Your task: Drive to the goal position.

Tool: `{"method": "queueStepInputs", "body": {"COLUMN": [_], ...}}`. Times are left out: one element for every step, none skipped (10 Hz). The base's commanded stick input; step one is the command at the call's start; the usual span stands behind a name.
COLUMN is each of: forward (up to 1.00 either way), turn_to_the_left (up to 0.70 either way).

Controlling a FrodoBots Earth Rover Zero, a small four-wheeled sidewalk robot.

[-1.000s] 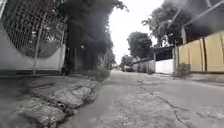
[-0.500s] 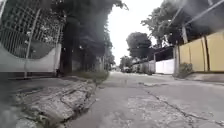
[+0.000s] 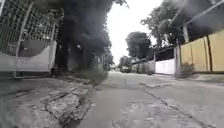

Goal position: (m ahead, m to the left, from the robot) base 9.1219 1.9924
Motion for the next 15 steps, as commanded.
{"method": "queueStepInputs", "body": {"forward": [0.70, 0.70, 0.70, 0.70, 0.70, 0.70, 0.70, 0.70, 0.70, 0.70, 0.70, 0.70, 0.70, 0.70, 0.70], "turn_to_the_left": [0.00, 0.00, 0.00, 0.00, 0.00, 0.00, 0.00, 0.00, 0.00, -0.17, -0.32, -0.34, -0.34, -0.34, -0.34]}}
